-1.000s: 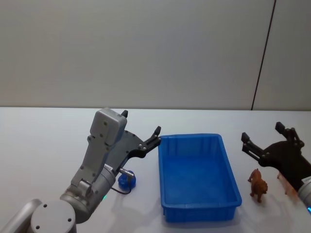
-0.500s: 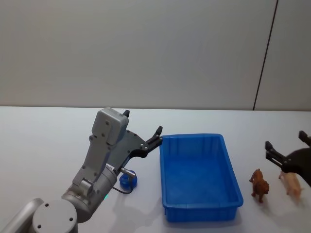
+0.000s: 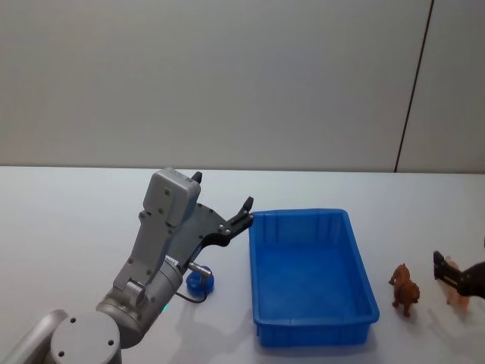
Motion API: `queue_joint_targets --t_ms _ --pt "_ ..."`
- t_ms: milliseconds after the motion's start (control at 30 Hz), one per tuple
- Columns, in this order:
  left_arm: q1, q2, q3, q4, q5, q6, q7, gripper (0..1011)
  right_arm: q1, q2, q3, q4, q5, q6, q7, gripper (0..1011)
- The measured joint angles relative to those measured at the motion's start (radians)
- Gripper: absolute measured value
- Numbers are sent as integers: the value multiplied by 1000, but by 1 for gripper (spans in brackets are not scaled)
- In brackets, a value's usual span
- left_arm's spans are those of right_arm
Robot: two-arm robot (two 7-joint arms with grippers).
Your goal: Pick up the two dolls from the table and place them into the box.
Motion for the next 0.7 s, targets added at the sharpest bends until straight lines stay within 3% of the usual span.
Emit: queue_joint_targets --t_ms 700 --pt "0 0 0 0 0 0 0 1002 32 -25 -1 126 22 26 6 1001"
